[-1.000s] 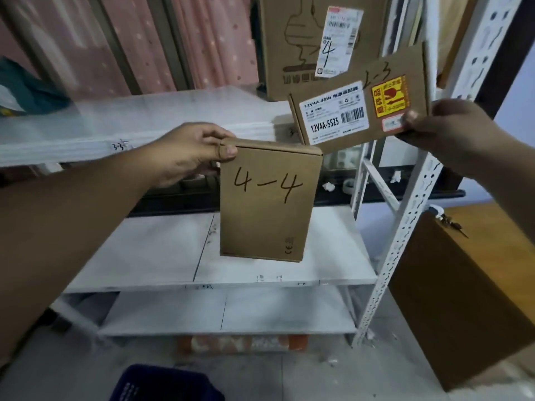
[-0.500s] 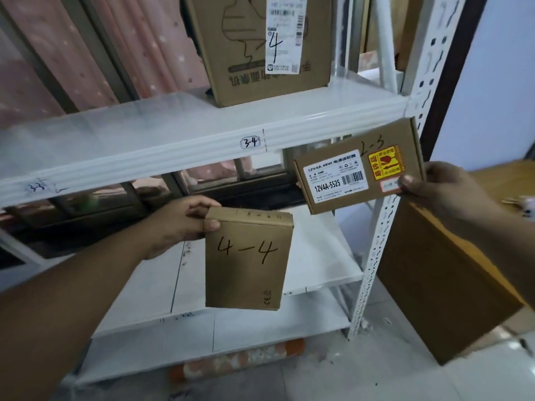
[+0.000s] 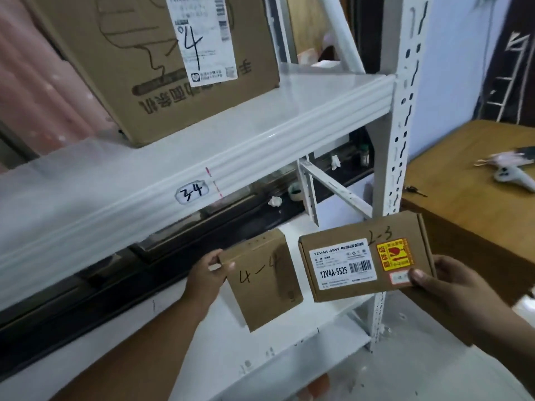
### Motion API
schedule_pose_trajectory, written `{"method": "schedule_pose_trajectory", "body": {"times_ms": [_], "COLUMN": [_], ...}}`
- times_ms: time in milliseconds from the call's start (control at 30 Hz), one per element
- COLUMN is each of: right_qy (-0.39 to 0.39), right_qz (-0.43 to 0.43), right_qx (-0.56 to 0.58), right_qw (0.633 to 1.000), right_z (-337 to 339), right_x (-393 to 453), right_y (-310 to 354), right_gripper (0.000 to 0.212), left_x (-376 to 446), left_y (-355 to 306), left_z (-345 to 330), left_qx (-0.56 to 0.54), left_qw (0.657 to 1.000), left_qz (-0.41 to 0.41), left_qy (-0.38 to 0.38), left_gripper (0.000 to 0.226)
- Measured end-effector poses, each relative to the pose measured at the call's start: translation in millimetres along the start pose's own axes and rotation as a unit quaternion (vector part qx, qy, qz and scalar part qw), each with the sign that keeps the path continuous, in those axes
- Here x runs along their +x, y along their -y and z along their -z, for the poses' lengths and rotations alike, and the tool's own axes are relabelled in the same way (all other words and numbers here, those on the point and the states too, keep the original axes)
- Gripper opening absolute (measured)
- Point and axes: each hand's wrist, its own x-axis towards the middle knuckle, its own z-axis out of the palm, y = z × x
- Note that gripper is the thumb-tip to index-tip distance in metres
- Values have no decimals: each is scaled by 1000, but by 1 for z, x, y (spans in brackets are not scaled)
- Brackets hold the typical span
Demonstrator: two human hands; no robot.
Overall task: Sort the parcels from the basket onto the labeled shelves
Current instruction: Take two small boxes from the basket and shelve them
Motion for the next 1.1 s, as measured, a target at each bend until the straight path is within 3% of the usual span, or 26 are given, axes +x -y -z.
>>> {"method": "schedule_pose_trajectory", "body": {"times_ms": [133, 167, 233, 267, 333, 433, 567, 733, 867, 967, 1100], "right_qy": [15, 15, 33, 33, 18, 5, -8, -16, -24, -2, 5], "right_qz": [-14, -15, -15, -15, -30, -51, -82, -96, -87, -79, -63], "right_qx": [30, 35, 57, 79, 110, 136, 139, 128, 129, 136, 162], "right_qw": [999, 999, 998, 996, 993, 989, 987, 987, 988, 988, 985], "right_z": [-20, -26, -39, -44, -50, -57, -53, -51, -51, -53, -55], "right_x": [20, 25, 34, 37, 42, 49, 53, 58, 63, 67, 67], "right_y": [-49, -58, -70, -79, -99, -130, -158, -173, -176, -169, -144], "right_gripper": [102, 101, 65, 47, 41, 52, 61, 113, 84, 79, 54], "left_x": [64, 80, 113, 125, 143, 170, 189, 209, 207, 202, 192], "left_y": [14, 18, 30, 32, 35, 40, 38, 40, 39, 38, 29], "left_z": [-28, -35, -43, -49, -61, -67, -62, -45, -41, -40, -42], "left_qx": [-3, -8, -22, -26, -50, -111, -143, -79, -99, -100, -99], "left_qw": [1000, 1000, 999, 999, 998, 993, 987, 993, 994, 994, 993], "left_qz": [-16, -19, -28, -31, -37, -27, -40, -66, -53, -48, -57], "left_qy": [-3, -7, -7, -10, -22, -42, -65, -50, -12, 8, 27], "left_gripper": [49, 50, 58, 54, 34, 28, 37, 41, 50, 58, 65]}}
